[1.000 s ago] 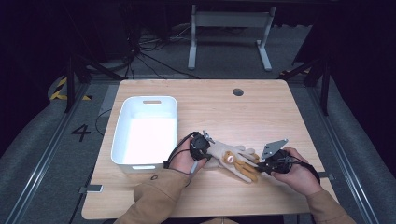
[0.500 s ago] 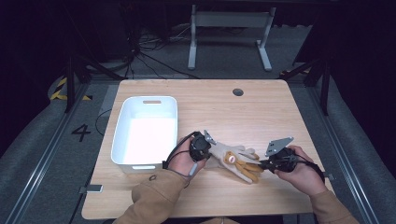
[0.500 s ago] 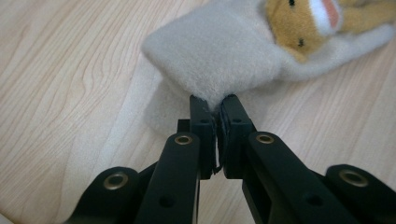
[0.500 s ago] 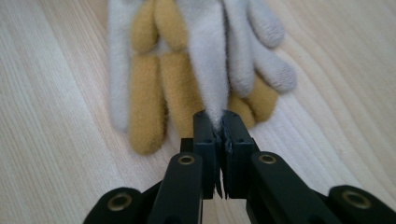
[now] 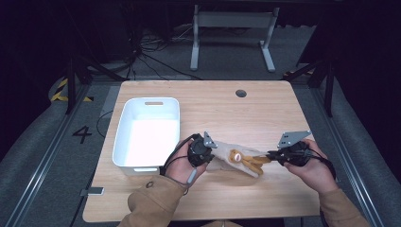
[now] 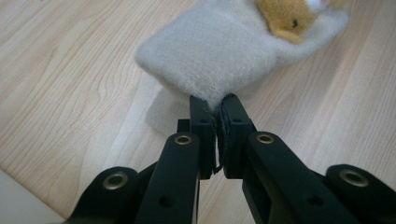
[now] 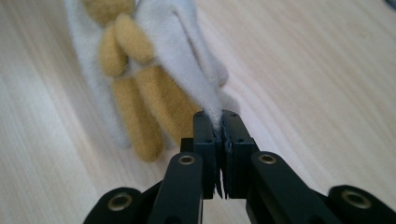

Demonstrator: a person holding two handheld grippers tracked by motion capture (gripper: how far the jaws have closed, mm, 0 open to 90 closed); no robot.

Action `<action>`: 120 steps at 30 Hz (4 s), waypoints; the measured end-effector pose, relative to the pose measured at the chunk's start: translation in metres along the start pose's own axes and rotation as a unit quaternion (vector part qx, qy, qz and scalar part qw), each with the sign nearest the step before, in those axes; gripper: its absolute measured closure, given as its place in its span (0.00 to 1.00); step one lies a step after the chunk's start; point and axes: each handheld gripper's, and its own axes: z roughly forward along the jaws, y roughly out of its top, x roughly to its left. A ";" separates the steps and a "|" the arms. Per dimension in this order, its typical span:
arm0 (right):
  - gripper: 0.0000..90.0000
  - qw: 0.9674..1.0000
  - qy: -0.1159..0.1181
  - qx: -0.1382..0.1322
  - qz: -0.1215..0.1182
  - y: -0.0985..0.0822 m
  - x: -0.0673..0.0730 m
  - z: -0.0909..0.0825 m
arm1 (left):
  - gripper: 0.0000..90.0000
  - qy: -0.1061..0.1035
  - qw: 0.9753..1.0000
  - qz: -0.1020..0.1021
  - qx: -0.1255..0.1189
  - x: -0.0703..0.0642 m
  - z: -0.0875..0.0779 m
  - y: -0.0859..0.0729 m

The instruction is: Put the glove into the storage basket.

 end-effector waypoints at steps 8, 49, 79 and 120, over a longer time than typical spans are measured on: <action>0.96 1.000 -0.019 -0.023 0.003 0.010 -0.008 0.006 | 0.96 0.009 1.000 -0.004 -0.001 -0.005 -0.002 -0.008; 0.85 0.998 -0.015 -0.003 0.055 -0.011 -0.038 0.055 | 0.51 0.002 0.994 0.000 0.107 -0.010 0.022 -0.022; 0.58 0.988 0.009 -0.037 0.152 -0.057 -0.048 0.012 | 0.36 -0.035 0.998 0.045 0.022 -0.001 0.006 0.035; 0.31 0.987 0.039 -0.070 0.141 -0.064 -0.046 0.019 | 0.25 -0.109 0.990 0.051 -0.080 0.017 0.074 0.005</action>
